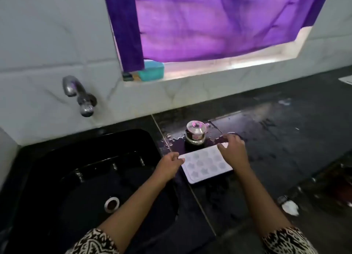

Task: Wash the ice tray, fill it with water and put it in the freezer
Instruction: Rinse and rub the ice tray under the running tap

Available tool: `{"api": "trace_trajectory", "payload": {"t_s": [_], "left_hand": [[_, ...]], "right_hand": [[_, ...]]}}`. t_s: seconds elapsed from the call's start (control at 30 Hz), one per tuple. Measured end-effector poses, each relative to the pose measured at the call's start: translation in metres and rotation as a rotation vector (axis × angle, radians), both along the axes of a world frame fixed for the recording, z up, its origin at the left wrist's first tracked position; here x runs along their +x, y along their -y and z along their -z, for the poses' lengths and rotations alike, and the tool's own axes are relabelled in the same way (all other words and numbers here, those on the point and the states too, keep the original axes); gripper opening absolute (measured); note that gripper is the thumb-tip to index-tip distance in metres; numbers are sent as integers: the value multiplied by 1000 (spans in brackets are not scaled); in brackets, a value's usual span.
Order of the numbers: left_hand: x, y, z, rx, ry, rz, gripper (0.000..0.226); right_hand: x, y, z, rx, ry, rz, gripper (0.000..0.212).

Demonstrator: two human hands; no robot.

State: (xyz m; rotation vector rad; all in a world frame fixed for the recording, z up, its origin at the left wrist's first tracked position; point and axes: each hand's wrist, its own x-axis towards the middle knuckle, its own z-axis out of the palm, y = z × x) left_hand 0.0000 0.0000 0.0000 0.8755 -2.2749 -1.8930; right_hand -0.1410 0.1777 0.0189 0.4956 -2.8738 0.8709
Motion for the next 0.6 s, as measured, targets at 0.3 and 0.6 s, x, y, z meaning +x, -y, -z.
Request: {"api": "trace_trajectory", "payload": {"t_s": [0.3,0.6], "left_hand": [[-20,-19,17,294,200,-104,29],[22,31,23,182,2,-315,23]], "right_hand": [[-20,-27,29,219,380,230,46],[5,0,21,85,389,78,49]]}}
